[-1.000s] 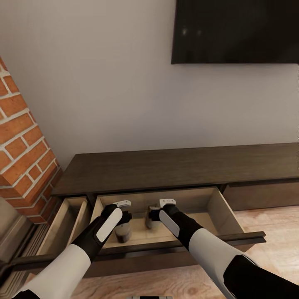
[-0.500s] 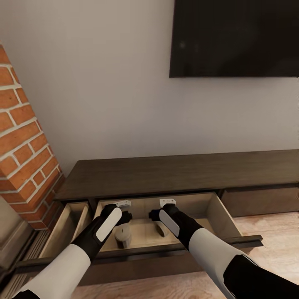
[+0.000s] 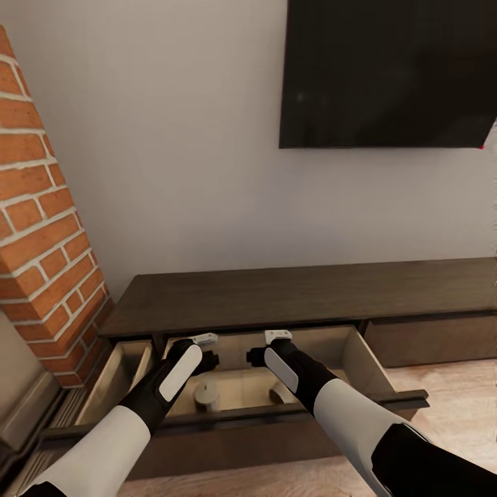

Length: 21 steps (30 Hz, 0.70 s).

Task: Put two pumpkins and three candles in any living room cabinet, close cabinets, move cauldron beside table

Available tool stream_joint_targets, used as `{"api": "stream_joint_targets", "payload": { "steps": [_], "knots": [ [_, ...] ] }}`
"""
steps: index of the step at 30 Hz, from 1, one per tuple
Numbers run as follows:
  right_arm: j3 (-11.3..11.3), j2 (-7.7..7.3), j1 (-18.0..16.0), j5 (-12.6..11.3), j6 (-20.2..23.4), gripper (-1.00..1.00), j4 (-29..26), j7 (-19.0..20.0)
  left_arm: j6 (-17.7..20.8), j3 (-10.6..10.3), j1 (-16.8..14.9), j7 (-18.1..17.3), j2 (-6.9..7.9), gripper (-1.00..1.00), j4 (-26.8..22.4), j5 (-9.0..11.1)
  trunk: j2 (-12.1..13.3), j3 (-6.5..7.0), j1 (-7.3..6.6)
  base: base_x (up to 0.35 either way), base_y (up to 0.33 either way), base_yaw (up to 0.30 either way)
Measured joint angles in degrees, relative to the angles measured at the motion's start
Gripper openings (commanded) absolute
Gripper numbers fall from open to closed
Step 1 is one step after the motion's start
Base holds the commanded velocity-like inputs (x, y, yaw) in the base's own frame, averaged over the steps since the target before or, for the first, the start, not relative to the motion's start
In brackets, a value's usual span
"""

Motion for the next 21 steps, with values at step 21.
{"api": "stream_joint_targets", "payload": {
  "steps": [21],
  "knots": [
    [0.16, 0.01, 0.00, -0.46, -0.02, 1.00, -0.13, -0.05, 0.00, -0.38, 0.00, 0.25, -0.13, 1.00, 0.04, -0.05, 0.28, 4.66, -0.55, -0.087, 0.036, 0.000]
  ]
}}
